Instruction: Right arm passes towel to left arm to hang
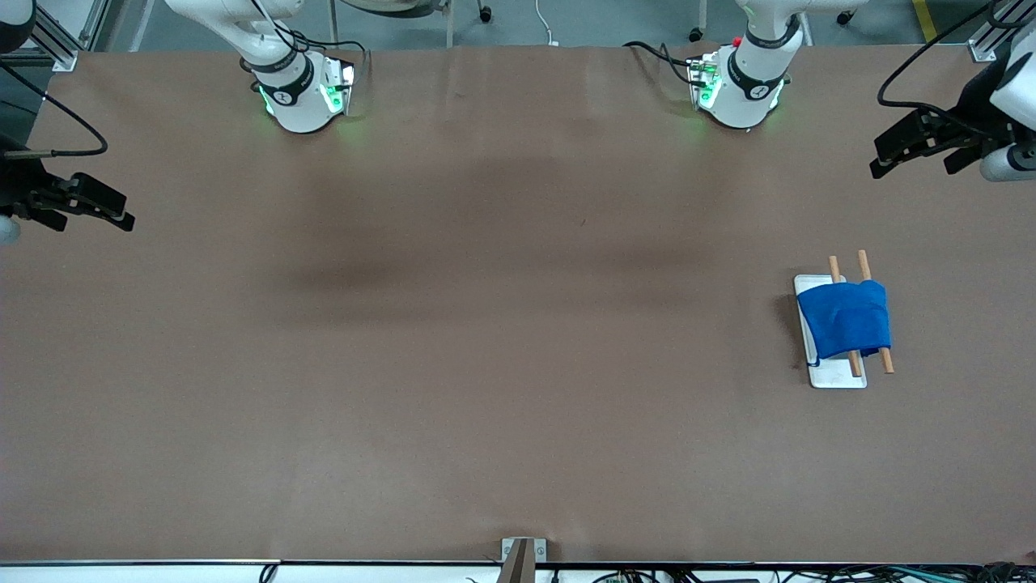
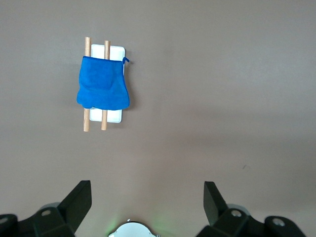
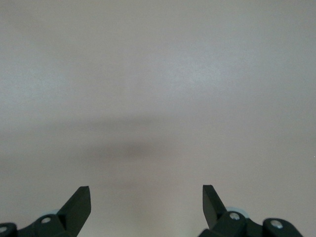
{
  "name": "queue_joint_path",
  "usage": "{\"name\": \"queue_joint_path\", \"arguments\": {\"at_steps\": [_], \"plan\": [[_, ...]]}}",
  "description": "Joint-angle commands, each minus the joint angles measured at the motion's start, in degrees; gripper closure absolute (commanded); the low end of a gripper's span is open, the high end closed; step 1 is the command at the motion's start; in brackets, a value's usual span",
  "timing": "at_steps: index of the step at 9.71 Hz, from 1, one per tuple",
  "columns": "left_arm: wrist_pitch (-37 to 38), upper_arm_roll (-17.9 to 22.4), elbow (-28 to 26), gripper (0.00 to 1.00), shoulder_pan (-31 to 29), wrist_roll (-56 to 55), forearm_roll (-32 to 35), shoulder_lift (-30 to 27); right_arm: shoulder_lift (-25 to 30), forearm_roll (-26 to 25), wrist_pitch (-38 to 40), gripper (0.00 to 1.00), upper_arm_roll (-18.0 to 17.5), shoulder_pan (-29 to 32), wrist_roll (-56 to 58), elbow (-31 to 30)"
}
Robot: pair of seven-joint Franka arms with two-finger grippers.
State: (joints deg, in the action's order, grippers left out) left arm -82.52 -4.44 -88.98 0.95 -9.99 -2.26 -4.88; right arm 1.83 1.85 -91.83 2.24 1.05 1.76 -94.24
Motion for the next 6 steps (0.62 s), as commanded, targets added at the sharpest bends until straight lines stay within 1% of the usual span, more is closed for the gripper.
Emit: {"name": "queue_joint_path", "arguments": {"at_steps": [1, 3, 6], "plan": [[-0.62, -0.75, -1.91, 0.0, -0.87, -1.01, 0.15, -0.58, 1.51, -0.27, -0.37, 0.0, -0.75, 0.98, 0.53, -1.56], [-0.53, -0.92, -0.15, 0.0, -0.52, -0.56, 2.77, 0.92, 1.51, -0.36, -0.37, 0.0, -0.75, 0.98, 0.53, -1.56], [-0.1, -1.01, 0.21, 0.0, -0.16, -0.47, 4.19, 1.45, 1.51, -0.36, -0.54, 0.0, -0.75, 1.06, 0.53, -1.65]]}}
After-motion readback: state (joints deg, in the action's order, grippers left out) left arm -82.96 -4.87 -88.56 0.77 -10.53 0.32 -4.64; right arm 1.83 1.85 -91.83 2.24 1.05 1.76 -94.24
